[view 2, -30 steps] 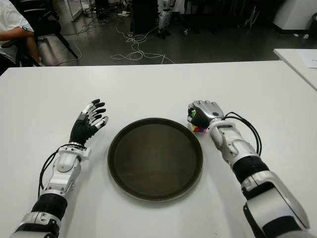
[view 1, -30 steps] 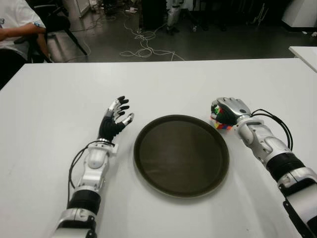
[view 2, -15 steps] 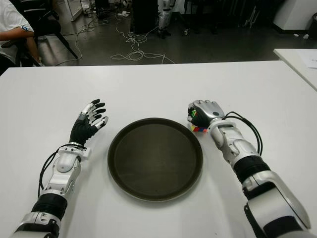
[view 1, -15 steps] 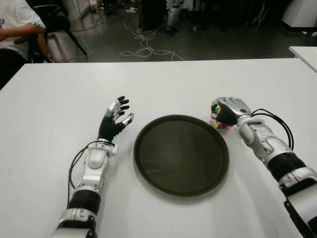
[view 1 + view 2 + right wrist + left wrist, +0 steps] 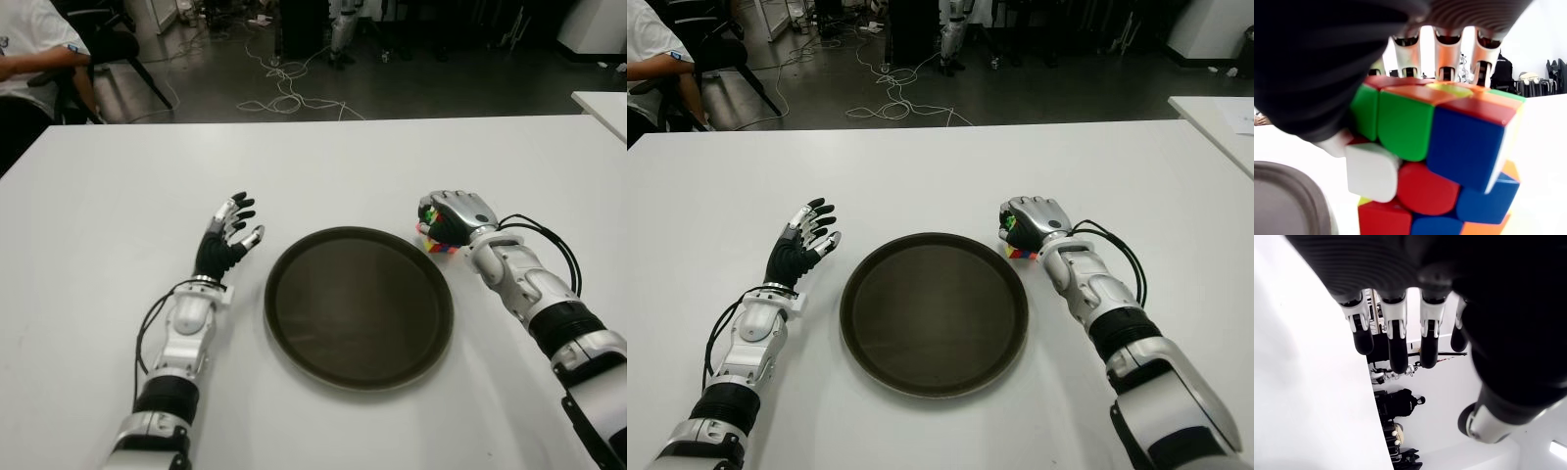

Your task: Pick up the Rubik's Cube and put it in the plate

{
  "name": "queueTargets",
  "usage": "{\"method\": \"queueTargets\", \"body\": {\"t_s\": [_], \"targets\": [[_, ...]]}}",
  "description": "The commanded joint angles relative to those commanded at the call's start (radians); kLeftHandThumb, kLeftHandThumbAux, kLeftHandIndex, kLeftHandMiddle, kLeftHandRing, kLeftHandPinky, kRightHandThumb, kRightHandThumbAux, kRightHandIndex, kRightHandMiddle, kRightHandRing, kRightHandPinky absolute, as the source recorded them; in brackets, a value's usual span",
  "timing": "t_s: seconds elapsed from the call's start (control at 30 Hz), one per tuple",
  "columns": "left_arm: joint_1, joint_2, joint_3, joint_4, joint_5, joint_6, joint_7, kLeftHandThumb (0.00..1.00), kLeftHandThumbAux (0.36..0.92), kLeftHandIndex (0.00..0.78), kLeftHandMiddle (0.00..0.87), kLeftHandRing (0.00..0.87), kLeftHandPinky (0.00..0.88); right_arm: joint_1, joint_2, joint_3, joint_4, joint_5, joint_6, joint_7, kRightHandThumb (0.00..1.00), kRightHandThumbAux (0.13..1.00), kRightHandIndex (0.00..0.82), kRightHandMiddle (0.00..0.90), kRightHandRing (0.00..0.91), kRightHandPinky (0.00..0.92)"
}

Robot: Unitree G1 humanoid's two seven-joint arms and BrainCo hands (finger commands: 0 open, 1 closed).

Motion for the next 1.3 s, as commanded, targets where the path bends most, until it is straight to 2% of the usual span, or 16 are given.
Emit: {"method": "queueTargets", "body": {"t_s": [0.2, 0.6, 0.93, 1.3], "targets": [[-0.007, 0.000, 0.000, 0.015, 0.006, -0.004, 0.005, 0.059, 0.753, 0.122, 0.175, 0.152, 0.113, 0.001, -0.005, 0.000, -0.002, -0.001, -0.011, -0.023, 0.699, 0.716, 0.434, 0.639, 0.621, 0.573], [-0.008, -0.005, 0.006, 0.023, -0.008, -0.019, -0.004, 0.057, 0.761, 0.117, 0.180, 0.165, 0.137, 0.029, -0.033, 0.000, -0.087, -0.012, -0.005, -0.024, 0.698, 0.716, 0.432, 0.631, 0.609, 0.555], [-0.015, -0.003, 0.001, 0.033, 0.015, -0.008, 0.029, 0.060, 0.718, 0.114, 0.178, 0.165, 0.130, 0.060, -0.057, -0.012, -0.196, -0.013, 0.022, 0.009, 0.698, 0.717, 0.432, 0.643, 0.626, 0.572], [-0.025, -0.008, 0.005, 0.048, 0.008, -0.016, 0.029, 0.073, 0.733, 0.118, 0.183, 0.167, 0.134, 0.066, -0.071, -0.038, -0.314, -0.012, 0.063, 0.050, 0.698, 0.717, 0.432, 0.641, 0.625, 0.567]]}}
